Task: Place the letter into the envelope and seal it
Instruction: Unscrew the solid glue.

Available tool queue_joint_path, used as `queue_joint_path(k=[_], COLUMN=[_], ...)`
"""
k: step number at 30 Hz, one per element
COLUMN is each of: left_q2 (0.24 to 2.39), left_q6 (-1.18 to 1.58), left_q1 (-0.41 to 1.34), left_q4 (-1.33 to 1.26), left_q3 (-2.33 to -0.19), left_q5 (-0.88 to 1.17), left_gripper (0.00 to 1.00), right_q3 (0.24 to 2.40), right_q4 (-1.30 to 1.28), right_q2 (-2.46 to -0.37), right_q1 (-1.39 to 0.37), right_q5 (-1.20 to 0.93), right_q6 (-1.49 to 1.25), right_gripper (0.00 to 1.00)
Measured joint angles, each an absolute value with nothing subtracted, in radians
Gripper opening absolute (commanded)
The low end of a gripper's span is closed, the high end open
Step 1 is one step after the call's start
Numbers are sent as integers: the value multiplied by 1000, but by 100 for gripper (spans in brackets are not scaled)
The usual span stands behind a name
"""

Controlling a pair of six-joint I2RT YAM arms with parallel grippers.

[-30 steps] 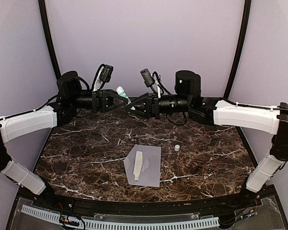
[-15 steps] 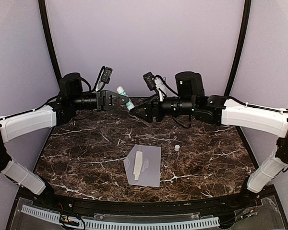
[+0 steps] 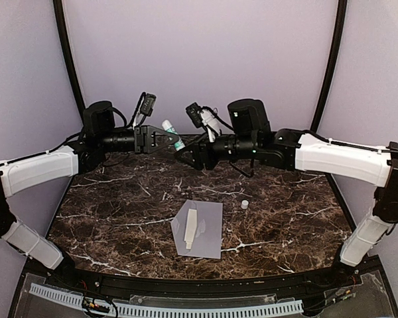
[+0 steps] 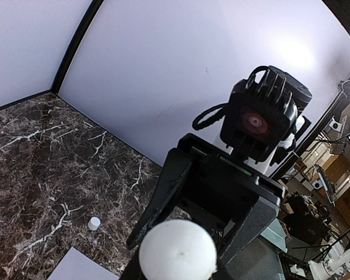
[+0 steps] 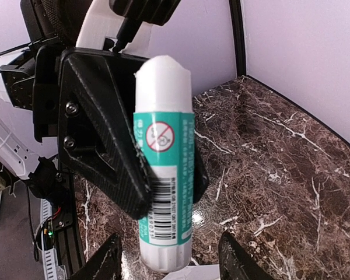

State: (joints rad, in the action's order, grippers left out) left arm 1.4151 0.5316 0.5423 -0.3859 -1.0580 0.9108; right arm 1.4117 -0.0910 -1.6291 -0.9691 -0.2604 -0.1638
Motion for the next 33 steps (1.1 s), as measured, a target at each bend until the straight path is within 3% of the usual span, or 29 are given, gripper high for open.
queue_joint_path(k=[3, 10, 12, 18, 33], left_q2=[1416, 1417, 1419, 1420, 1417], left_q6=[532, 531, 532, 531, 508], left_q1=[542, 542, 542, 542, 581], left_q4=[-385, -385, -385, -387, -475], left_q3=[-1058, -1059, -1060, -1060, -1072], left_q5=[911, 910, 912, 950, 1149], left_gripper=[0, 0, 0, 0, 0], right_q3=[1425, 1429, 1429, 1394, 1293], right_q4=[-91, -91, -91, -40, 203], right_q2=[-1633, -1638, -1638, -1629, -1616], right_q1=[-969, -969, -969, -958, -907], right_q5=[-253, -256, -262, -330, -782], right_q6=[-157, -154, -154, -170, -404], right_gripper=[45, 17, 14, 13, 13])
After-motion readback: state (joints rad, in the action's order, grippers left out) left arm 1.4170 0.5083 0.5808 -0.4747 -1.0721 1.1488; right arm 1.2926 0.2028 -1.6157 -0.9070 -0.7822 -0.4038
